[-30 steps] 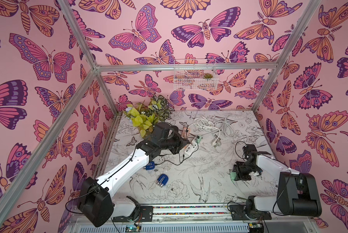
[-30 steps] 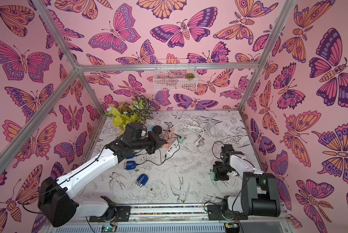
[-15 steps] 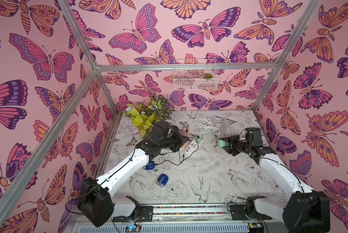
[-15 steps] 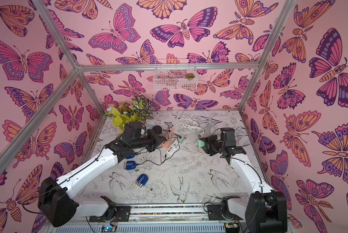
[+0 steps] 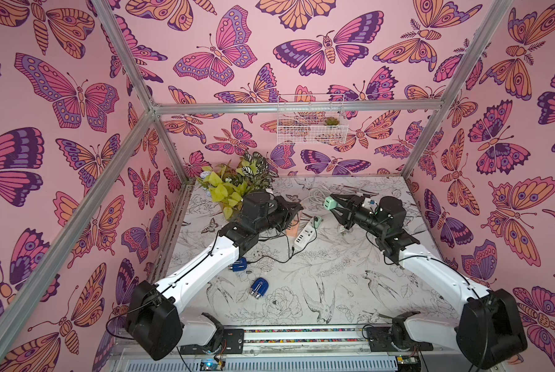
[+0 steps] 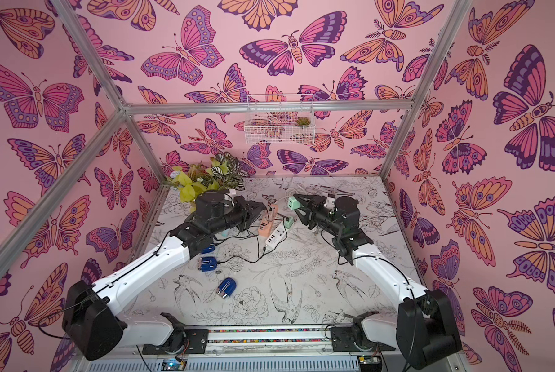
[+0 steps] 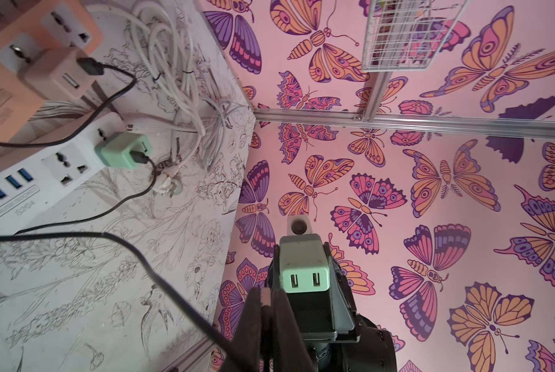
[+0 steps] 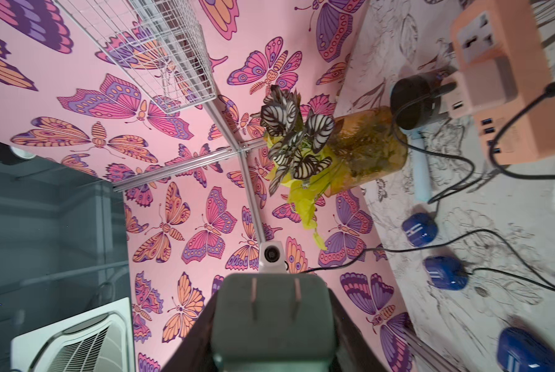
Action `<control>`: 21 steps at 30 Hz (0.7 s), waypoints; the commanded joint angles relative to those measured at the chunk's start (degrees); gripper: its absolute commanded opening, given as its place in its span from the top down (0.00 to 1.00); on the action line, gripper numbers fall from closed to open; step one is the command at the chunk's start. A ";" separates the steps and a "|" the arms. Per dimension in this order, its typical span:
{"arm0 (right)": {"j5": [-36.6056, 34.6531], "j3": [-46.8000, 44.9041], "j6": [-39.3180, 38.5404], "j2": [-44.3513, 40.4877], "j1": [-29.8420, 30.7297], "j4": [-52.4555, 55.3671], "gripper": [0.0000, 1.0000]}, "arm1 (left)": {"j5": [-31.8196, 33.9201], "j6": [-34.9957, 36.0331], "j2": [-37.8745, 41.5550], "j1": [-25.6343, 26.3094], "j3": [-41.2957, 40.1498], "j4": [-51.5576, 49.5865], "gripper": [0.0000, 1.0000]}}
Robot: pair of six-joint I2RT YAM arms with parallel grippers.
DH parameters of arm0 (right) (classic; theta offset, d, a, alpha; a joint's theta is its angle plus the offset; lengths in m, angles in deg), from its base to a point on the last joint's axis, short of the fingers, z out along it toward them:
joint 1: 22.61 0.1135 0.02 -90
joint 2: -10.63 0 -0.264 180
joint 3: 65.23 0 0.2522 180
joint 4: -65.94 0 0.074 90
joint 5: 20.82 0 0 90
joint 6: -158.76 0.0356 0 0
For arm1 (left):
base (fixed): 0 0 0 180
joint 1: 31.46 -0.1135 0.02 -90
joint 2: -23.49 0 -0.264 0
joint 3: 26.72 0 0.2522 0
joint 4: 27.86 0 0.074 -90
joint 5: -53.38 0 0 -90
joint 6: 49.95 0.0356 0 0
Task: Charge the electric shaver
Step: Insert the charging cable into the plug.
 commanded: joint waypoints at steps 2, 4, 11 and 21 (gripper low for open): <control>-5.00 -1.39 5.73 2.54 2.95 -12.73 0.97 | 3.90 3.55 -1.49 2.26 -0.38 8.45 1.00; -7.35 -1.93 6.43 3.29 4.20 -14.71 0.98 | 5.30 3.68 -1.54 3.00 -0.85 9.86 1.00; -14.96 -3.08 8.95 6.20 7.92 -20.65 0.99 | 9.19 5.49 -0.60 3.91 -2.73 11.41 1.00; -21.84 -2.25 9.61 10.63 11.99 -26.94 1.00 | 10.80 5.78 -1.58 4.30 -3.37 13.02 1.00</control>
